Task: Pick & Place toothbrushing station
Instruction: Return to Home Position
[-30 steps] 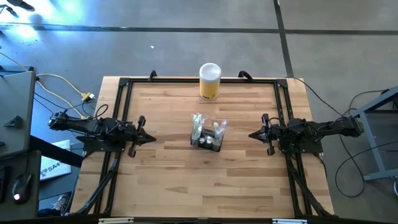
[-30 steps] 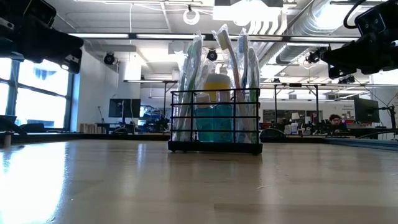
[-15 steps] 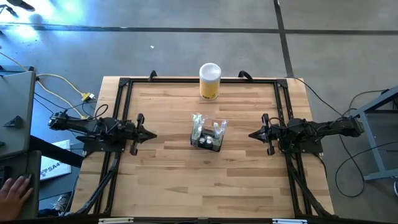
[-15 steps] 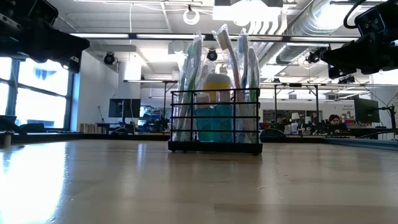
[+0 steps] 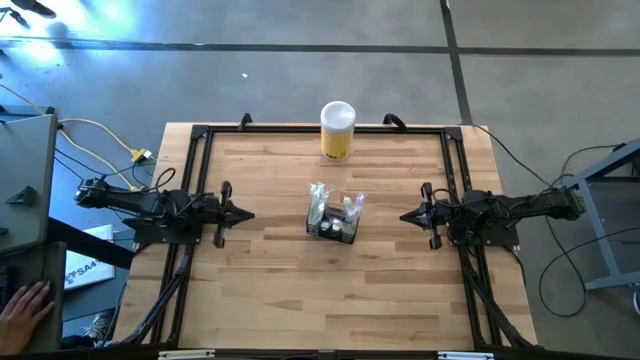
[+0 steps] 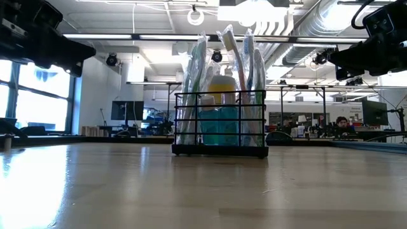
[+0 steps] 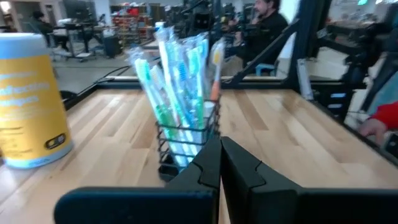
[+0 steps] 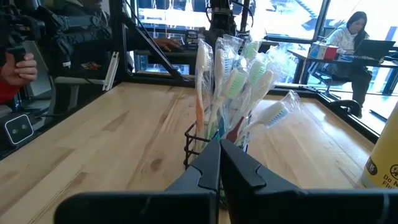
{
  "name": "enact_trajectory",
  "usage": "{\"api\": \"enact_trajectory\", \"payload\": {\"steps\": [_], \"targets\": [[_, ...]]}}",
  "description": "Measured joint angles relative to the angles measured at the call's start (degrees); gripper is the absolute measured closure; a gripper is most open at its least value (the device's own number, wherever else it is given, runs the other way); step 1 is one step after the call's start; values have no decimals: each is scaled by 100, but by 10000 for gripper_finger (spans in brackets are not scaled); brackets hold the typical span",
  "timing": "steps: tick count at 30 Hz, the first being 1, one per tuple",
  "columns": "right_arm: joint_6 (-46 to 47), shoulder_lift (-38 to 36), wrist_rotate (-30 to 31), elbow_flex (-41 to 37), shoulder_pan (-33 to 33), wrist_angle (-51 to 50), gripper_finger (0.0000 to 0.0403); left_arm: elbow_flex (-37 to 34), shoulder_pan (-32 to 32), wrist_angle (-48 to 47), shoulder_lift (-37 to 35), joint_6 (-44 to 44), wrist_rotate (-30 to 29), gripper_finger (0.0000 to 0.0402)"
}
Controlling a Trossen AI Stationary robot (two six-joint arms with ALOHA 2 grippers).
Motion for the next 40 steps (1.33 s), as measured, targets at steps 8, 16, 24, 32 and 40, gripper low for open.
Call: {"api": "enact_trajectory", "payload": {"steps": [8, 16, 24, 32, 40], "targets": [[0, 0, 0, 0, 1, 2, 401, 0, 0, 18, 164, 5, -136, 401], [0, 0, 0, 0, 1, 3, 401, 0, 0, 17, 164, 22, -134, 401], [0, 0, -2, 0, 0, 4, 401, 0, 0, 17, 164, 20, -132, 401], [2, 0, -2, 0, 0, 4, 401, 0, 0, 17, 164, 20, -126, 401], [0, 0, -2, 0, 0, 4, 401, 0, 0, 19, 164, 20, -125, 401]]}}
